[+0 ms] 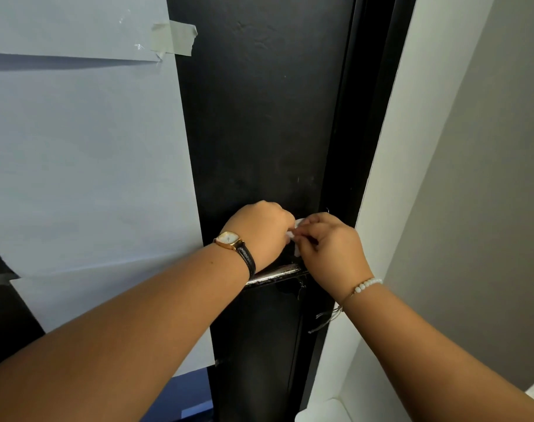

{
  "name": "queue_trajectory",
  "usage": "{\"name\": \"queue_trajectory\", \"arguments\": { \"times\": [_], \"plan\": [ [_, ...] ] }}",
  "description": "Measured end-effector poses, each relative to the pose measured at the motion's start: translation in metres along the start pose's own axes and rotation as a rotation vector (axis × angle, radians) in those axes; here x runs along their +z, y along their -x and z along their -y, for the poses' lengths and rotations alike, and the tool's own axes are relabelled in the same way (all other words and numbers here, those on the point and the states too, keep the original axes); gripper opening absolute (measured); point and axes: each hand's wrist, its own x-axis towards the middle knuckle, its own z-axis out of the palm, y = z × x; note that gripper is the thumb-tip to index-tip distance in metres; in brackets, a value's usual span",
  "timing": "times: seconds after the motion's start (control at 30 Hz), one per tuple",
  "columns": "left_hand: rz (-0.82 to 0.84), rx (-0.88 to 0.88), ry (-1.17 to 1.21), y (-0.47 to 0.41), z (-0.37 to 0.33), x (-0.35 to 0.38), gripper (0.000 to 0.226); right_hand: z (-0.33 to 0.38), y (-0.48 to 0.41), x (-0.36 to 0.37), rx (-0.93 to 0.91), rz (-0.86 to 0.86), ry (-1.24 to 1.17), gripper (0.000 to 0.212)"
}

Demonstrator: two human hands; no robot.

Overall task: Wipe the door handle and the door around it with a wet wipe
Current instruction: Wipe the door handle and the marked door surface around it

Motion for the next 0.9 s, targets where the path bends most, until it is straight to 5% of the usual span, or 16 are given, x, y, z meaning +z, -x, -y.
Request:
{"name": "queue_trajectory", "arguments": {
  "times": [0.4, 0.67, 0.8, 0.9],
  "plan": [
    [0.135, -0.064, -0.153, 0.004, 0.000, 0.011, 0.018, -0.006, 0.003, -0.004, 0.164, 0.100, -0.029, 0.015],
    [0.349, -0.045, -0.133, -0.006, -0.001, 0.005, 0.032, -0.017, 0.025, 0.011, 0.686, -0.048, -0.589, 0.026],
    [0.349, -0.056, -0.079, -0.002, -0.005, 0.001, 0.040, -0.020, 0.022, 0.008, 0.797, 0.017, -0.917, 0.019],
    [0.372, -0.078, -0.068, -0.002, -0.009, -0.004, 0.042, -0.023, 0.032, 0.009, 0.738, 0.167, -0.926, 0.021]
  ]
}}
